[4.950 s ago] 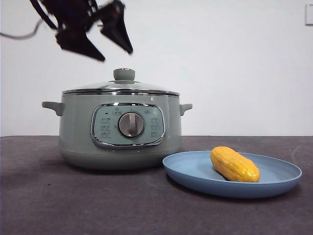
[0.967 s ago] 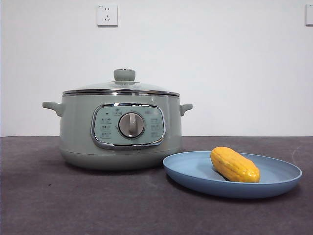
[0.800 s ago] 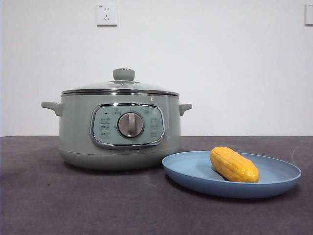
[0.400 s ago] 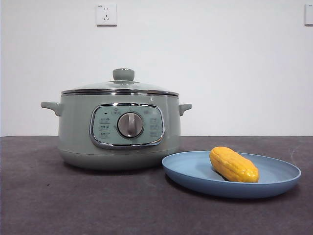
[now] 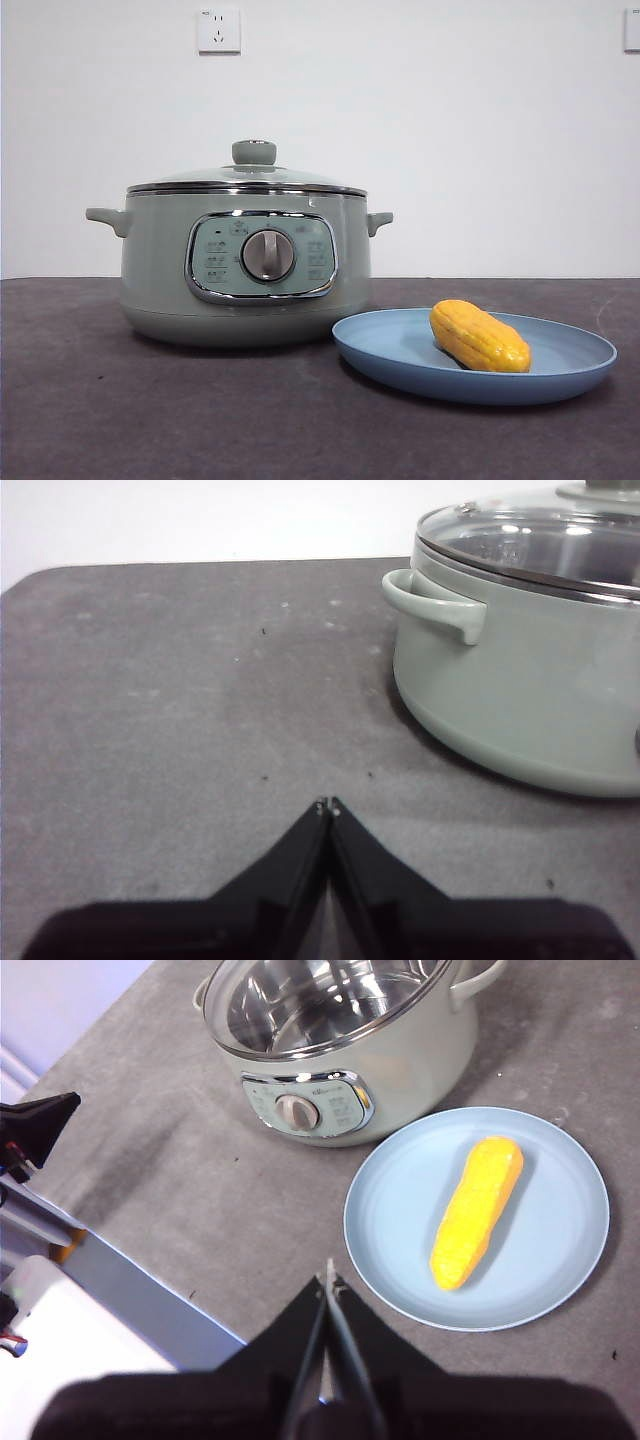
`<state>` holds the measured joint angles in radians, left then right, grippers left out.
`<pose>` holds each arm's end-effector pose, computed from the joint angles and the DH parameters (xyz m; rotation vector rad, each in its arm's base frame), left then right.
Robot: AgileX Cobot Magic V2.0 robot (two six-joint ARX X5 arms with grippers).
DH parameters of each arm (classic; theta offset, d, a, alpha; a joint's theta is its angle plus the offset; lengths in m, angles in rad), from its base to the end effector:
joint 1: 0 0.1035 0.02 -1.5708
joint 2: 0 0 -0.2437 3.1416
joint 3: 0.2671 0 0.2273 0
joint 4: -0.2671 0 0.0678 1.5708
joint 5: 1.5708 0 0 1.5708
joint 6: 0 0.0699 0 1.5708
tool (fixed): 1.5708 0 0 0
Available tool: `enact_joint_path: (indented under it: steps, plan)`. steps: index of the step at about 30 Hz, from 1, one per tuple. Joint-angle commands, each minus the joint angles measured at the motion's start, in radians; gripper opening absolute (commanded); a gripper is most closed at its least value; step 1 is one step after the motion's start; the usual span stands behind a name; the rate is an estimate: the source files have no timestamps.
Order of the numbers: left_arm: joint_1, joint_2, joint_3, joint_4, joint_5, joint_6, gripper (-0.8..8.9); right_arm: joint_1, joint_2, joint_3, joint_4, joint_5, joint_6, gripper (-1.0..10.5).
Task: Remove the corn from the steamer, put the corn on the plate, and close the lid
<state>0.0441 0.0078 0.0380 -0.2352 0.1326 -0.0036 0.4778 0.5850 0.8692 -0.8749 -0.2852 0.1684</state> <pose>0.1281 -0.0036 0.1441 -0.0217 0.2044 -0.0878 0.0997 0.0738 0.2820 0.0973 0.6624 0.6872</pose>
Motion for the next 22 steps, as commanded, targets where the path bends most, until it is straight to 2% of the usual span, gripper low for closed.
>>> enact_joint_path:
  steps: [1,3,22]
  plan:
    - [0.003,-0.005,-0.016,0.008,-0.001,-0.058,-0.03,0.002,-0.001,0.002,0.005,0.003,-0.004,0.0]
    - [0.003,-0.005,-0.016,0.014,0.003,-0.077,-0.03,0.002,-0.001,0.002,0.005,0.003,-0.004,0.0]
    - [0.003,-0.005,-0.016,0.008,0.000,-0.076,-0.03,0.002,-0.001,0.002,0.005,0.003,-0.004,0.0]
